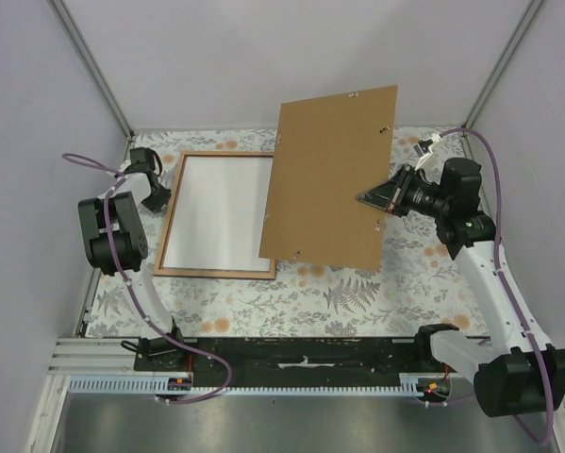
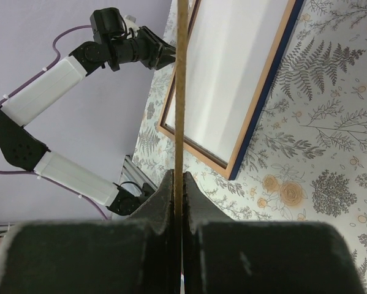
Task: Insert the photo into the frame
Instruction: Move the frame body.
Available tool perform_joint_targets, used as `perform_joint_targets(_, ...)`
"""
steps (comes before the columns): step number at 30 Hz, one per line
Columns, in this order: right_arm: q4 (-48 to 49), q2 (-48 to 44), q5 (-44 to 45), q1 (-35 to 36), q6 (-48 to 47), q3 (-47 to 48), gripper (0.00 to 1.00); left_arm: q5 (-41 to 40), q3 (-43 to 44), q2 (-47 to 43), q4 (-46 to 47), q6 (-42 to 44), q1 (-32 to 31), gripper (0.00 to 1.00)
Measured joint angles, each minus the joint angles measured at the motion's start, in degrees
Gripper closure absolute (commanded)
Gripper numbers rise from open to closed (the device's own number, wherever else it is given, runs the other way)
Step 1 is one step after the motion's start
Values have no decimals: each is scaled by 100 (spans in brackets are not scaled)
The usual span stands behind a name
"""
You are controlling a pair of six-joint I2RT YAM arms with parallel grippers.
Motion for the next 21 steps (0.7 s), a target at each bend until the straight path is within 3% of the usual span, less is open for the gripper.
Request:
perform_joint_targets(13, 483, 579, -11, -9, 11, -221, 100, 24, -1495, -946, 881, -549, -844, 63)
perform_joint_targets(21, 796, 916, -57, -9, 11, -551, 100, 11, -1589, -997, 997, -782, -1757, 63)
